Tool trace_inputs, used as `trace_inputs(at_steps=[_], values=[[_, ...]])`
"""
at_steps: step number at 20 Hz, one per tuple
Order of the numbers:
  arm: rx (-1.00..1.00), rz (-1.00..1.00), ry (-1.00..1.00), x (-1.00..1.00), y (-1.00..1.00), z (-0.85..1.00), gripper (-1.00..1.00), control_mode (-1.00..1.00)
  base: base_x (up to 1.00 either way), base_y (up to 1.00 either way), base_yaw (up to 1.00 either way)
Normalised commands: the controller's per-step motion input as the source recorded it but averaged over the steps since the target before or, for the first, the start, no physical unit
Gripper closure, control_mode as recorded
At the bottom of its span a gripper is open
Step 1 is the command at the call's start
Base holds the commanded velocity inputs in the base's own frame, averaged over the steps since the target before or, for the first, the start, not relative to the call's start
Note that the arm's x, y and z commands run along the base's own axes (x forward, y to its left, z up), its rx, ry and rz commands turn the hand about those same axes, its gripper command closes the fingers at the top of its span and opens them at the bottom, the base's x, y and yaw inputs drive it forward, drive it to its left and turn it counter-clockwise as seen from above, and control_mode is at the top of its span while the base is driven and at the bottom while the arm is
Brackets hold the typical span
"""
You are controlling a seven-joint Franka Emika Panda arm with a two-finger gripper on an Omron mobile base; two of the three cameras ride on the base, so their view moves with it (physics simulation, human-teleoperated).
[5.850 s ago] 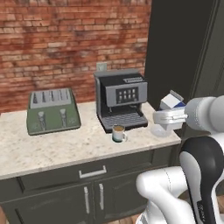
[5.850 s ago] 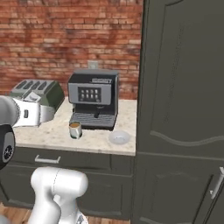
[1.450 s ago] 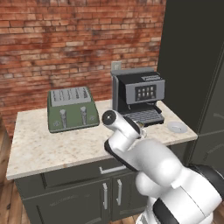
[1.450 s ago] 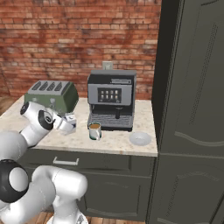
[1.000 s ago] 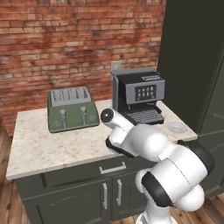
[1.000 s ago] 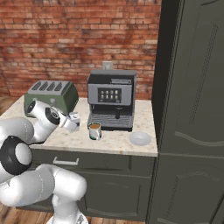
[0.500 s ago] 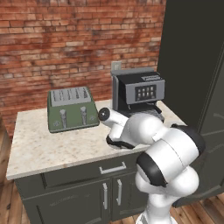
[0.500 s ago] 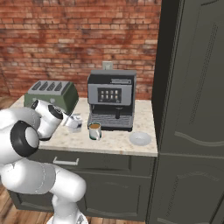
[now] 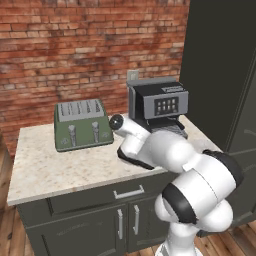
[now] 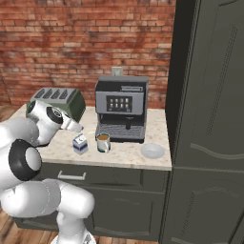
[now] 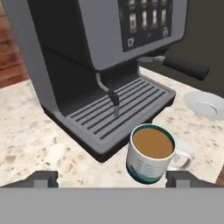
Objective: Take a sugar cube from the saucer and place it inside the coffee. Then, grab milk from the fridge and place it next to the coffee on the counter to sweeten the coffee.
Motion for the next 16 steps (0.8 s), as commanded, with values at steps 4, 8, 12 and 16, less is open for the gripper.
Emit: trace_inputs(at_steps=[4,8,12,16], values=[[0.0,-0.01,-0.11,-0.65,0.02,1.0,-1.0,-1.0,0.0,0.0,0.0],[0.0,0.0,-0.18,-1.0,0.0,1.0,-1.0,-1.0,0.0,0.0,0.0],[0.01,0.01,-0.3,-1.0,-0.33,0.95,-1.0,-1.0,0.0,0.0,0.0],[0.18,0.05,-0.36,-1.0,-0.98,0.64,-1.0,-1.0,0.0,0.0,0.0]])
